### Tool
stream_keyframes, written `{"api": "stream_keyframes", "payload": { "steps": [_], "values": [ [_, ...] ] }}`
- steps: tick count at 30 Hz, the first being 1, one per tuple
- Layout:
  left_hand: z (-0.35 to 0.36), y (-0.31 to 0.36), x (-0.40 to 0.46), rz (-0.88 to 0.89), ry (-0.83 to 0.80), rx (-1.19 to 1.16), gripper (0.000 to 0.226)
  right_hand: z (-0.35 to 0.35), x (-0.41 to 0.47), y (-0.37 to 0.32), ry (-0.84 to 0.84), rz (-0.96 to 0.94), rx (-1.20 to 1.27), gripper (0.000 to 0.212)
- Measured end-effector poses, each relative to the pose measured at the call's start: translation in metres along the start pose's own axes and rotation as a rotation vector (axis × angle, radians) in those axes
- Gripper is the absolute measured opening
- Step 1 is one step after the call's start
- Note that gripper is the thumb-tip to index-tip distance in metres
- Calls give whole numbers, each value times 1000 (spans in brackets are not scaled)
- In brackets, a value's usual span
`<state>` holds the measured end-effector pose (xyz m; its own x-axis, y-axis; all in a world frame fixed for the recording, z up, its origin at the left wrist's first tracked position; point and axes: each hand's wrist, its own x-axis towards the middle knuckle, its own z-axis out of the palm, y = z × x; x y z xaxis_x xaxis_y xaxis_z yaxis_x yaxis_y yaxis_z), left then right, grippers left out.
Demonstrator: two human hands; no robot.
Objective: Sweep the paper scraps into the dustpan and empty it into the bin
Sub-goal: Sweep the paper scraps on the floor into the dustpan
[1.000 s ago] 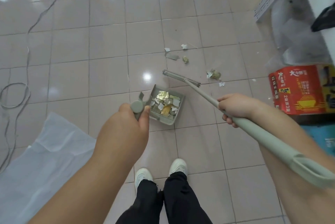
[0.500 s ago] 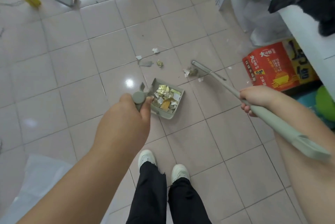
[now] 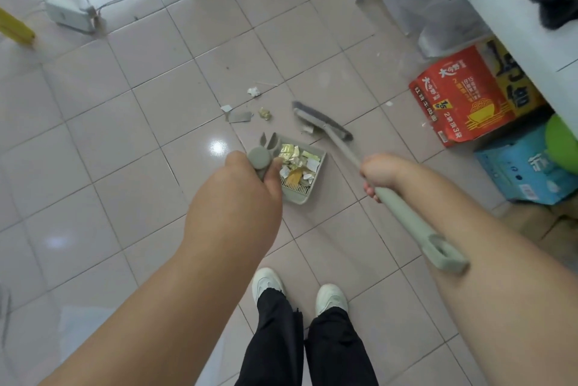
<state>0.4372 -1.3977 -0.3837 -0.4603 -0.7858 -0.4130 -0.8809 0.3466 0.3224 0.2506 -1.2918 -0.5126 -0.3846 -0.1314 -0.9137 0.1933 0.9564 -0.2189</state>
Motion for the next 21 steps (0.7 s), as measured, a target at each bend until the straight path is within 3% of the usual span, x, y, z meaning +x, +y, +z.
{"api": "stream_keyframes", "payload": {
  "steps": [4,9,15,21],
  "values": [
    [-3,2,1,-5,-14,-3,39,9,-36,10,-106,-48,-139,36],
    [-2,1,0,1,-16,9,40,-25,-70,31,-52,-42,-27,46],
    [-2,2,-2,-4,-12,23,40,-14,-58,10,5,-82,74,43],
    [0,1,-3,1,-2,15,39,32,-29,-5,-80,-23,-1,38]
  ]
}}
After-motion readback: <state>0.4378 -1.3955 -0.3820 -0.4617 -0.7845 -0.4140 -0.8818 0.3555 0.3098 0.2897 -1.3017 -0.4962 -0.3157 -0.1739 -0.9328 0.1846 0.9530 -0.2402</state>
